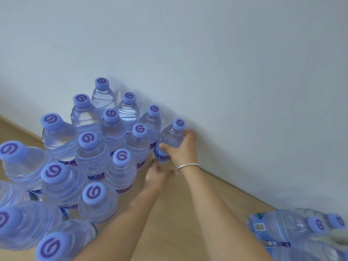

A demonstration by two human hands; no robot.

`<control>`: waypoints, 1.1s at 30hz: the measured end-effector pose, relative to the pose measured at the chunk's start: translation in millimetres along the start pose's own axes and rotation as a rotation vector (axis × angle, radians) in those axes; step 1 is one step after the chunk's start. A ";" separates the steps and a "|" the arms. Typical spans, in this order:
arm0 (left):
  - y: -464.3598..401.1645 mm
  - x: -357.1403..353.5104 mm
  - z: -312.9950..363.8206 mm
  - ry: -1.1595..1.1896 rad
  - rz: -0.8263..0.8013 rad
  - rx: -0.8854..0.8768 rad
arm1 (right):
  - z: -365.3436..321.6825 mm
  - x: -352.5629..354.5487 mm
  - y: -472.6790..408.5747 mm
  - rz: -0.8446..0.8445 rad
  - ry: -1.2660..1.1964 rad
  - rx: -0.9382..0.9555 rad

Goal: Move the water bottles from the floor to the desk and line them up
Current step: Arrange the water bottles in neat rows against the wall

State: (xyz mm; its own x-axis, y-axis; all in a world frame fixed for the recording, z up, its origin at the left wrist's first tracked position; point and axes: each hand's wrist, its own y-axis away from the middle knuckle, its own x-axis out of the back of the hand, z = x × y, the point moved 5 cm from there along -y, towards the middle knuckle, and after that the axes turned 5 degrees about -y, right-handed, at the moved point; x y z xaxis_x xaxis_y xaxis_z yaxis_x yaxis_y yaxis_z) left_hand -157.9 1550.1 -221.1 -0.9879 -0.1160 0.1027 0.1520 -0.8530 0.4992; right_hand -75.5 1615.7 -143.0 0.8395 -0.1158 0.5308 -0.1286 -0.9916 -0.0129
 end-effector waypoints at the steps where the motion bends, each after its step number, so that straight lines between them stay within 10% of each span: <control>1: -0.4 -0.2 -0.6 0.014 0.000 0.007 | 0.5 -0.5 0.8 0.003 -0.003 0.002; 12: 22.9 -2.2 -7.6 -0.088 -0.064 0.032 | 18.5 39.0 30.4 0.069 0.076 -0.094; 23: 103.4 -80.1 -16.7 -0.466 -0.474 -0.247 | 71.1 257.5 162.8 1.019 0.086 -0.198; 33: 141.4 -100.9 -10.6 -0.628 -0.613 -0.395 | 114.0 265.5 147.5 0.862 -0.143 -0.541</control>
State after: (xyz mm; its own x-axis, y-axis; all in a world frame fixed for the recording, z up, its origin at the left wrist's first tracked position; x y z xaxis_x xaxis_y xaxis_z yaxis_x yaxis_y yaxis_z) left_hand -37.0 1435.8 -170.0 -0.6787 0.6026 0.4199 -0.5196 -0.7980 0.3054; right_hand 188.7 1432.1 -100.6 0.3992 -0.8173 0.4156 -0.9086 -0.4133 0.0599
